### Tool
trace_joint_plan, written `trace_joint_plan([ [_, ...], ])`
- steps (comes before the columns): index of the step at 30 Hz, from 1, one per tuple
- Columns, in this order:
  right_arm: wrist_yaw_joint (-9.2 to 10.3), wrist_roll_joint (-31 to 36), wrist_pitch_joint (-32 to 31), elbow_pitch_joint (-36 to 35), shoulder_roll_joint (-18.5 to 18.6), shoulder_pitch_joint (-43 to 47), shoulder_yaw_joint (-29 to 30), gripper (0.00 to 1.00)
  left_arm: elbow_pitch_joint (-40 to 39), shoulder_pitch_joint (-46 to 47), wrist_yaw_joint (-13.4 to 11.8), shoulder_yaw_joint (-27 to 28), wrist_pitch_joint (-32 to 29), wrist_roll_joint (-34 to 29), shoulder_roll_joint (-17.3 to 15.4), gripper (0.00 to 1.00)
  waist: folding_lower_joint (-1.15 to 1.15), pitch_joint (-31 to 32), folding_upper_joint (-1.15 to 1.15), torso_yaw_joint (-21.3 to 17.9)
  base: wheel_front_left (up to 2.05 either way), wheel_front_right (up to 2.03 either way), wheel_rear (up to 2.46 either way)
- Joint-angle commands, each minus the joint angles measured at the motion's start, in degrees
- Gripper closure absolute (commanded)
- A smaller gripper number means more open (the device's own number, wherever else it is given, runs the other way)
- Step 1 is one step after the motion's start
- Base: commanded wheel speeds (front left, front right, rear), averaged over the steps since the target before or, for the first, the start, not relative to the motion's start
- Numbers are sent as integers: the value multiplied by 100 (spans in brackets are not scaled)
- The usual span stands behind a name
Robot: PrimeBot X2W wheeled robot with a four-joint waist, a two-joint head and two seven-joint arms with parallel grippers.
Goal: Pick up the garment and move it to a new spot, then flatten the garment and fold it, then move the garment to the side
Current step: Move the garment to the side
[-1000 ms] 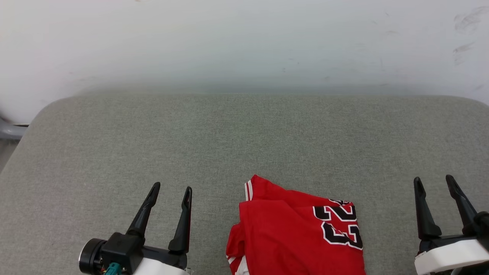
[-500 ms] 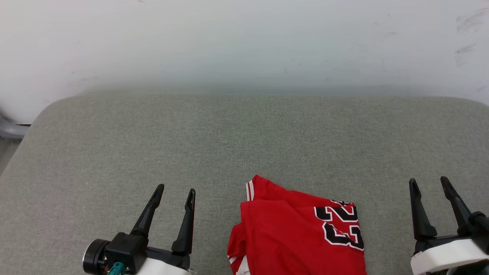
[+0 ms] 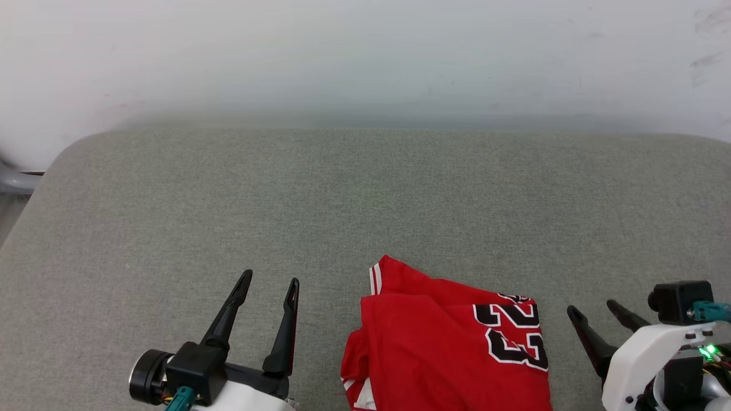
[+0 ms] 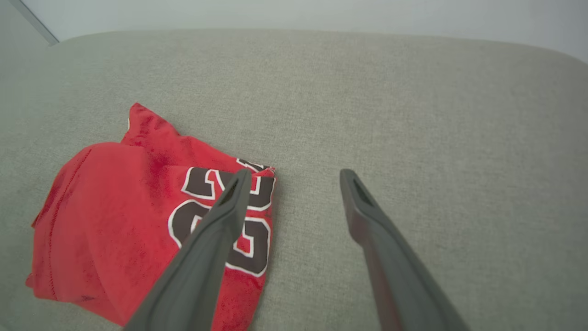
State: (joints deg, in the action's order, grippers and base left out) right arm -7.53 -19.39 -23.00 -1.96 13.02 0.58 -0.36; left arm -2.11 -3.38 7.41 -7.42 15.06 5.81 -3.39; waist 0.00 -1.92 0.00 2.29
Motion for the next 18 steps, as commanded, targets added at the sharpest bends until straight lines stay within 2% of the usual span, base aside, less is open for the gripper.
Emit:
trace_joint_plan([
  [1, 8, -107, -366, -87, -2, -38, 18, 0, 6, 61, 7, -17, 15, -11, -24, 0, 0, -33, 0, 18, 0, 0, 0],
  [5, 6, -413, -1972, -516, 38, 62, -55, 0, 5, 144, 7, -70, 15, -40, -20, 0, 0, -158, 0, 93, 0, 0, 0],
  [8, 6, -393, -2698, -700, -33, 40, 22, 0, 20, 222, 7, -136, 15, -60, -15, 0, 0, -276, 0, 184, 0, 0, 0],
  [13, 6, -235, -3248, -655, -285, -44, 141, 0, 49, 366, 8, -229, 14, -87, -10, 0, 0, -465, 0, 388, 0, 0, 0],
  [18, 6, -46, -3325, -377, -467, -104, 172, 0, 63, 449, 8, -269, 14, -102, 0, 0, 0, -609, 0, 573, 0, 0, 0],
])
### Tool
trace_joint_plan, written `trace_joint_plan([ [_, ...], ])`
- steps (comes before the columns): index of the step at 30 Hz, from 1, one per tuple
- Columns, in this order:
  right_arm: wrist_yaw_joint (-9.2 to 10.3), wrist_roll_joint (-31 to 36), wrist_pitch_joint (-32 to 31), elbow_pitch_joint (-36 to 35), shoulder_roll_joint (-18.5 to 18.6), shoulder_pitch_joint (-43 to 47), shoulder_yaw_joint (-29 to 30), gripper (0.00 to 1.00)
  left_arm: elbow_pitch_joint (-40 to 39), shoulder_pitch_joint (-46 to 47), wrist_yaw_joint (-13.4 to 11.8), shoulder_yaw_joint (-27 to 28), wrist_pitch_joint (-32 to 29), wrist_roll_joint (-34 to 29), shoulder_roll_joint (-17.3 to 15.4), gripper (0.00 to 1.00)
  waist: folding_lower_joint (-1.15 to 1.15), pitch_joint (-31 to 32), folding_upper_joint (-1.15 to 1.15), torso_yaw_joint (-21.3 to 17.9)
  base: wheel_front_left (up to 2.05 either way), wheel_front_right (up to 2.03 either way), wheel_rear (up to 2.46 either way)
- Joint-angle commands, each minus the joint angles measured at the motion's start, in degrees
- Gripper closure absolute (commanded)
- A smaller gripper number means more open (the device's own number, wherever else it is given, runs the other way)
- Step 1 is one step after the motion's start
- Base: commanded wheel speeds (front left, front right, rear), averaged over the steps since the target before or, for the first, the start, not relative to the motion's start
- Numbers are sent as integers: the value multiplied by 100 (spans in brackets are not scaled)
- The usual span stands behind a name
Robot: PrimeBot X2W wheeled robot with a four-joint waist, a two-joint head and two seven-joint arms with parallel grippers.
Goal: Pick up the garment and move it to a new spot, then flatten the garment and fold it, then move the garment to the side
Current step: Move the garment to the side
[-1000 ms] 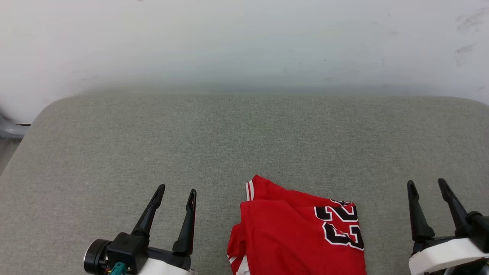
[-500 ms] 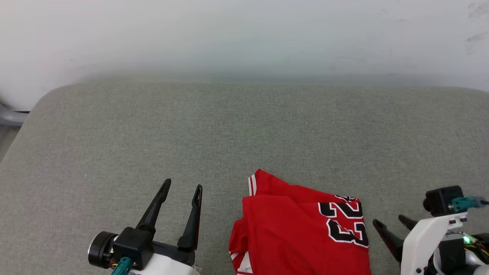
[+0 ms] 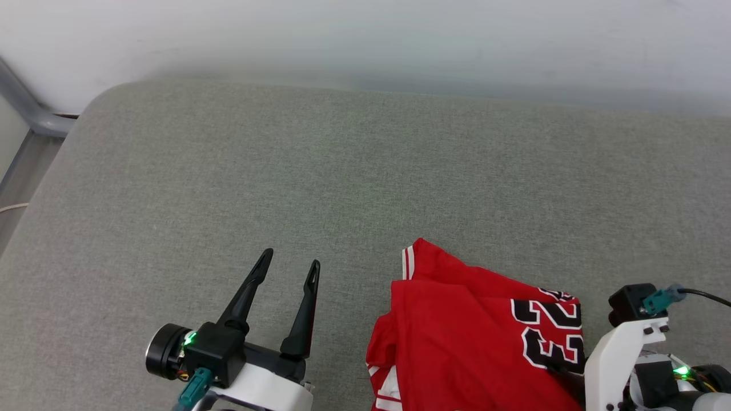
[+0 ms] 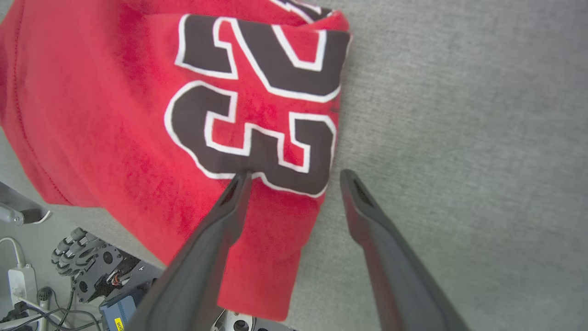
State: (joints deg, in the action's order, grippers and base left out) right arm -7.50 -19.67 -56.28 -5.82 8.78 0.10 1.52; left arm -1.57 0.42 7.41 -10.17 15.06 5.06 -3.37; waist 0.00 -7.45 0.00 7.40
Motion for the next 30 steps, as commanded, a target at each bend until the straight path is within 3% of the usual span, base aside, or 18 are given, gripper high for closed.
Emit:
trace_joint_plan([
  [1, 3, -6, 12, 73, -75, -61, -27, 0, 7, 83, 8, 4, 14, -29, -2, 0, 0, -79, 0, 92, 0, 0, 0],
  [12, 1, 148, 194, 1087, -158, -63, -571, 0, -17, 193, 8, -37, 14, -51, 17, 0, 0, -276, 0, 243, 0, 0, 0],
  [13, 1, 158, 234, 1177, -157, -71, -619, 51, -11, 209, 8, -43, 14, -55, 18, 0, 0, -286, 0, 242, 0, 0, 0],
  [14, 1, 158, 234, 1177, -157, -71, -619, 51, -11, 209, 8, -43, 14, -55, 18, 0, 0, -286, 0, 242, 0, 0, 0],
  [15, 1, 178, 262, 1273, -149, -91, -668, 87, -5, 220, 8, -45, 14, -57, 20, 0, 0, -293, 0, 240, 0, 0, 0],
  [16, 2, 233, 354, 1427, -89, -115, -764, 100, 16, 237, 8, -52, 14, -58, 21, 0, 0, -294, 0, 231, 0, 0, 0],
  [25, 7, 233, 735, 1479, 324, -420, -992, 100, 59, 155, 8, -3, 14, -36, -12, 0, 0, -141, 0, 53, 0, 0, 0],
  [30, 10, 477, 990, 1103, 986, -789, -1355, 100, 17, 127, 8, -38, 14, -15, -27, 0, 0, -117, 0, -196, 0, 0, 0],
])
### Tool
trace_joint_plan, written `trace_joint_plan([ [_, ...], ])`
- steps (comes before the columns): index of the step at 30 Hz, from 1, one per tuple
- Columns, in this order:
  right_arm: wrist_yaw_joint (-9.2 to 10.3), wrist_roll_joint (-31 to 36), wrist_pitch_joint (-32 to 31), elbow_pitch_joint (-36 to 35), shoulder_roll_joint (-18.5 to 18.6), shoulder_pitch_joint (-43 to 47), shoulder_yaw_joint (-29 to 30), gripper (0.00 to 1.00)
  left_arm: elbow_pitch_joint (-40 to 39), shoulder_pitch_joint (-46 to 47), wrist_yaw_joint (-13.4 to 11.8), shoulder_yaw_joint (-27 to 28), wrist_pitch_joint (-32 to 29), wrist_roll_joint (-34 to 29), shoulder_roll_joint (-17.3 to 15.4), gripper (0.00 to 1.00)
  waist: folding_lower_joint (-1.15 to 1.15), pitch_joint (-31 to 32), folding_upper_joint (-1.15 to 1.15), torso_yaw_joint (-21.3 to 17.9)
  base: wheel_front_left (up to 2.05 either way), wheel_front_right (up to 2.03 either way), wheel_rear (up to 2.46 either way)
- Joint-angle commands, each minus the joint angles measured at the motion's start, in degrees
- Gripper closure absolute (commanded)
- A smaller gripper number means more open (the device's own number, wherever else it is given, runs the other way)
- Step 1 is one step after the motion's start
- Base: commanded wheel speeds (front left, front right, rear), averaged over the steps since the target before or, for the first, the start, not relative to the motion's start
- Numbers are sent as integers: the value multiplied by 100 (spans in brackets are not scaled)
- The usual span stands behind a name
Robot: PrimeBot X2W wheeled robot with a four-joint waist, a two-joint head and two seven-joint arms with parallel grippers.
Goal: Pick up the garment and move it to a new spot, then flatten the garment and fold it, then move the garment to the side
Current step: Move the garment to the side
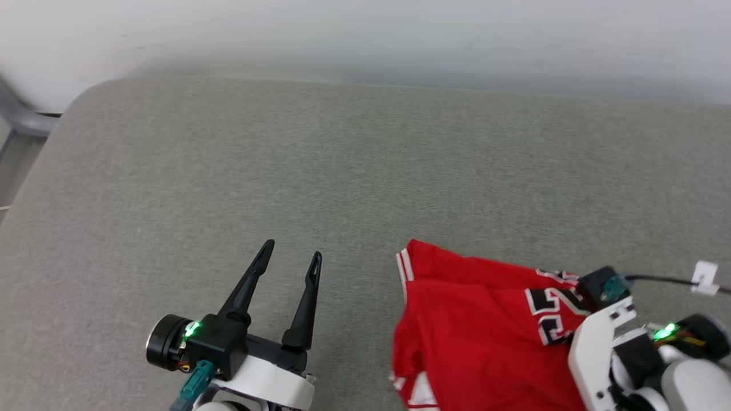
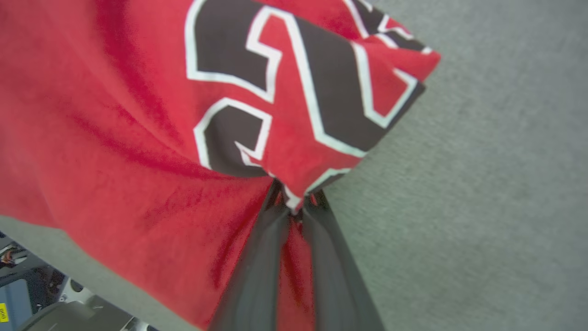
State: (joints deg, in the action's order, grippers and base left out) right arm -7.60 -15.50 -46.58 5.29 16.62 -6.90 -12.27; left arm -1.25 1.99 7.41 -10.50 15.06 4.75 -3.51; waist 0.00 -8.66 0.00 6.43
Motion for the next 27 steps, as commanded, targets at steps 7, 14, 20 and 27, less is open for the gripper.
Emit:
trace_joint_plan([
  [7, 17, 307, 72, -447, 1430, -901, -626, 100, -92, 187, 8, -234, 14, -1, -81, 0, 0, -262, 0, -691, 0, 0, 0],
  [14, 17, 545, 610, -325, 2806, -1974, -1245, 100, -215, 686, 8, -806, 14, -120, -209, 0, 0, -873, 0, -1346, 0, 0, 0],
  [20, 17, 767, 1517, 650, 3453, -2815, -1548, 100, -285, 1219, 8, -1225, 14, -259, -353, 0, 0, -1523, 0, -1805, 0, 0, 0],
  [27, 17, 953, 2472, 2207, 3491, -3501, -1194, 100, -408, 1687, 7, -1540, 14, -369, -583, 0, 0, -2133, 0, -2071, 0, 0, 0],
])
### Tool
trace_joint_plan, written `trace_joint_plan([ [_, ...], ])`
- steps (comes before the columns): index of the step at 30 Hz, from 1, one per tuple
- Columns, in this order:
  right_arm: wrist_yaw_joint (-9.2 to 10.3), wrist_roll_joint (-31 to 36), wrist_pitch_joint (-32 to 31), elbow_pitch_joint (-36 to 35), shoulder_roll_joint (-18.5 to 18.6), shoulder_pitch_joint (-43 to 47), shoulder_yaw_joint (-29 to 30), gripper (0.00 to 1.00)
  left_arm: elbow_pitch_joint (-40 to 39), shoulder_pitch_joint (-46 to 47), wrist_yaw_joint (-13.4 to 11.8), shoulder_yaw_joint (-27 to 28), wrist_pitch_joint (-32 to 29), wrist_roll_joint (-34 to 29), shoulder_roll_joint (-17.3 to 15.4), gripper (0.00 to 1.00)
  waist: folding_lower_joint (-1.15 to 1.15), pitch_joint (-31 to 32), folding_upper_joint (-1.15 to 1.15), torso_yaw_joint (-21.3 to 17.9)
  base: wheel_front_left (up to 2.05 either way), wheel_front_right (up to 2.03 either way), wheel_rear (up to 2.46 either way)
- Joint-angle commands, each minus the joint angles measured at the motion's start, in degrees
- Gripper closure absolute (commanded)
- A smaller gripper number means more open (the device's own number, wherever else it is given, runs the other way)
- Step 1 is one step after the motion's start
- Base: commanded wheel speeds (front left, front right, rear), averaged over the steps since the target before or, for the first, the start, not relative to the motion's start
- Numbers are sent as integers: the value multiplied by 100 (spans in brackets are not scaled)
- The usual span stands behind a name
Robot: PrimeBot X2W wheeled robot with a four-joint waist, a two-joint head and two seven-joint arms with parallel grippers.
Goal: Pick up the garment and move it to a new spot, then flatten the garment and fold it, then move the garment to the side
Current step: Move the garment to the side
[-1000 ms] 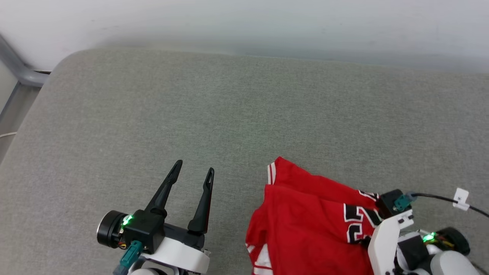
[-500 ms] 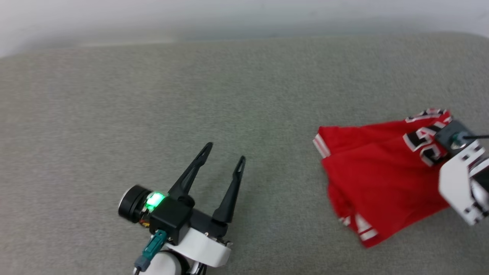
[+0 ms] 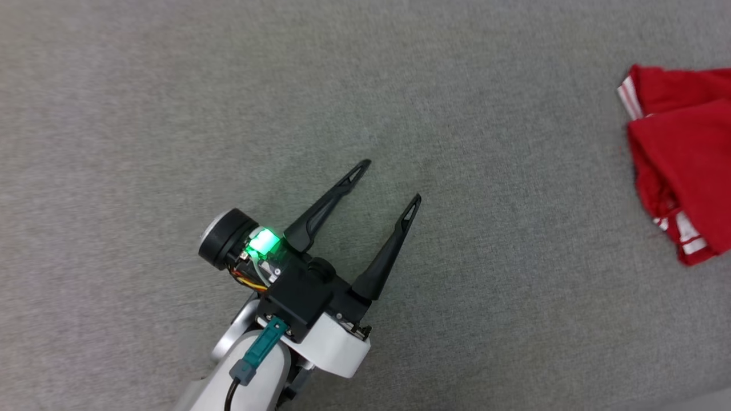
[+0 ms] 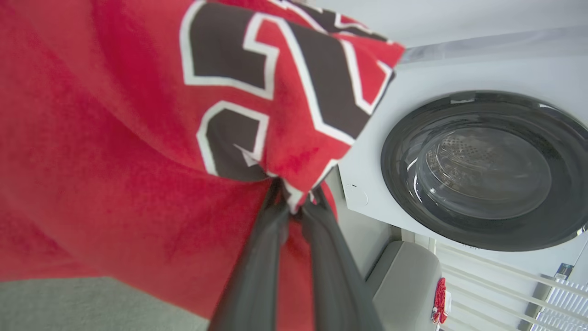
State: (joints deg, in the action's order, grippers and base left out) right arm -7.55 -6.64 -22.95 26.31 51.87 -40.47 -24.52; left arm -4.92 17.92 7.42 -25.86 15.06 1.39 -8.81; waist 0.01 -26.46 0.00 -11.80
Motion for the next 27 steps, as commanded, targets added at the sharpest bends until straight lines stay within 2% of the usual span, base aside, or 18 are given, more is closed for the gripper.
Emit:
trace_joint_plan([
  [1, 13, 92, 249, 328, -77, -253, 104, 100, -72, 139, 6, -20, 14, -56, -80, 0, -1, -424, 0, -269, 0, 0, 0],
  [9, 13, 427, 943, 1833, -460, -859, 840, 100, -341, 400, 6, -146, 14, -166, -229, 0, -1, -871, 0, -259, 0, 0, 0],
  [16, 13, 853, 1168, 2607, -726, -1133, 1410, 100, -500, 500, -40, -194, 14, -164, -208, 0, -1, -1004, 0, -123, 0, 0, 0],
  [17, 13, 939, 1209, 2656, -743, -1171, 1514, 89, -506, 510, -55, -193, 14, -164, -206, 0, -1, -1009, 0, -107, 0, 0, 0],
  [18, 13, 1018, 1215, 2720, -778, -1206, 1637, 27, -507, 518, -64, -201, 14, -156, -199, 0, -1, -1004, 0, -88, 0, 0, 0],
  [19, 12, 1114, 1219, 2765, -831, -1197, 1716, 0, -494, 519, -67, -203, 14, -140, -195, 0, -1, -983, 0, -69, 0, 0, 0],
  [27, 12, 1648, 1260, 2717, -1101, -1105, 2117, 0, -357, 398, -190, -146, 14, 13, -59, 0, -1, -446, 0, 89, 0, 0, 0],
])
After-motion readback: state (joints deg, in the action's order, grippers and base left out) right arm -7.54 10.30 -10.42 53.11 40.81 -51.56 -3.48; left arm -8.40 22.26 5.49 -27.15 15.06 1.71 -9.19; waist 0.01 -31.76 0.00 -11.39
